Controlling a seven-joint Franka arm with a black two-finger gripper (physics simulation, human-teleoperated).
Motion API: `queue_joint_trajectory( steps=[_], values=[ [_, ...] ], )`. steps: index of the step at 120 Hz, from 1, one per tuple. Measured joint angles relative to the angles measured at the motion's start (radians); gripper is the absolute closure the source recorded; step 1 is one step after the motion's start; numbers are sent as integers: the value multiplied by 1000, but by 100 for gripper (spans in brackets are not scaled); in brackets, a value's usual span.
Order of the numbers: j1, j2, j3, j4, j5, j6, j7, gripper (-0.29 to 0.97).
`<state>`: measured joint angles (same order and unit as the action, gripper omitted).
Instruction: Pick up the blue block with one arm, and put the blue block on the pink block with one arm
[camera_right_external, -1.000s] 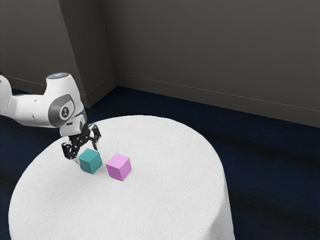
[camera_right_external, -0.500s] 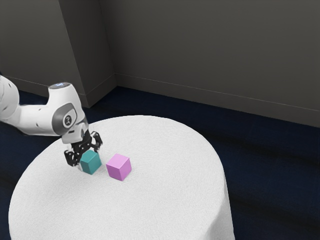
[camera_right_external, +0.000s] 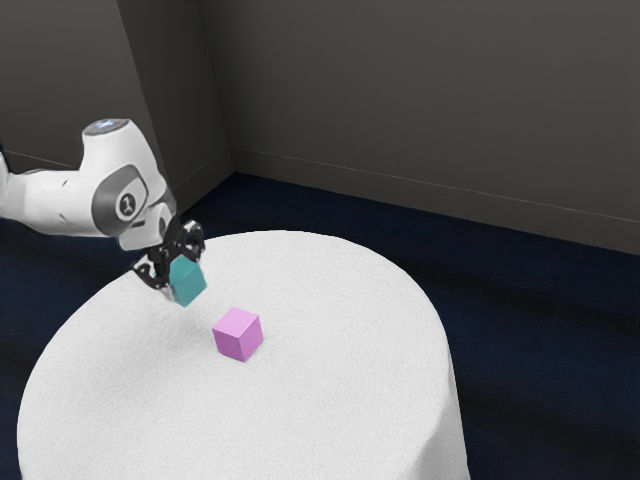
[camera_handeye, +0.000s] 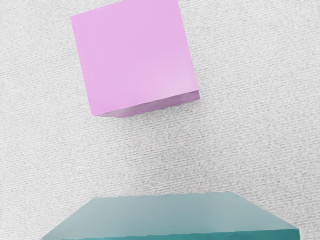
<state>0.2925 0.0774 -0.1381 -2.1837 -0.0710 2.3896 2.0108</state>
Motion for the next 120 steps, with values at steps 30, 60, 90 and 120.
queue_joint_trajectory(
  steps=[30,60,90,120],
  values=[
    [-29,14,-73,33,-5,-40,-58,30],
    [-40,45,-122,57,-49,-57,-131,28],
    [-35,49,-124,48,-57,-84,-219,29],
    [-20,68,-122,46,-47,-96,-283,29]
  ],
)
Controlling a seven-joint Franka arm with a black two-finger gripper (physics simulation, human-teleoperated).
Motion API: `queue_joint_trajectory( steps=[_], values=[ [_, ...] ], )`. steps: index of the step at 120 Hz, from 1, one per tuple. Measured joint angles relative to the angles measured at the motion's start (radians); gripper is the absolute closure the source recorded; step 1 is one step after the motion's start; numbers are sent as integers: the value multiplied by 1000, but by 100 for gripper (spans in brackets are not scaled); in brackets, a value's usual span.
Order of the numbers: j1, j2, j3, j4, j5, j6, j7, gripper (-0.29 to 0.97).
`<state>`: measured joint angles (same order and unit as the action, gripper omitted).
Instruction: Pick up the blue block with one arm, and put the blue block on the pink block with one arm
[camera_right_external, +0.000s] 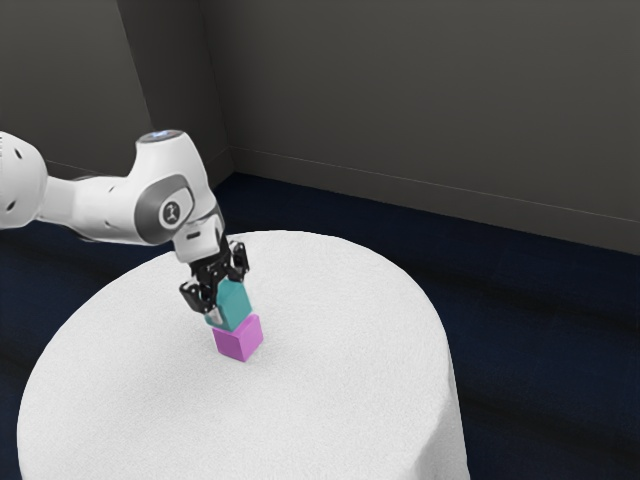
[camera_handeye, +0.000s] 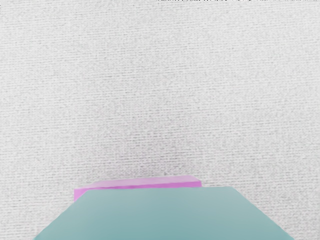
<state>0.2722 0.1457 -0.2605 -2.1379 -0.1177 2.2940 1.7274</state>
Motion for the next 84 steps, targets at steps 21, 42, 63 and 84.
queue_joint_trajectory(
  steps=[21,42,63,84],
  values=[
    [1,4,4,4,4,-2,-31,29],
    [-2,8,4,5,5,-4,-52,20],
    [3,13,9,5,7,-5,-67,9],
    [4,-59,6,4,6,-25,-77,4]
  ],
)
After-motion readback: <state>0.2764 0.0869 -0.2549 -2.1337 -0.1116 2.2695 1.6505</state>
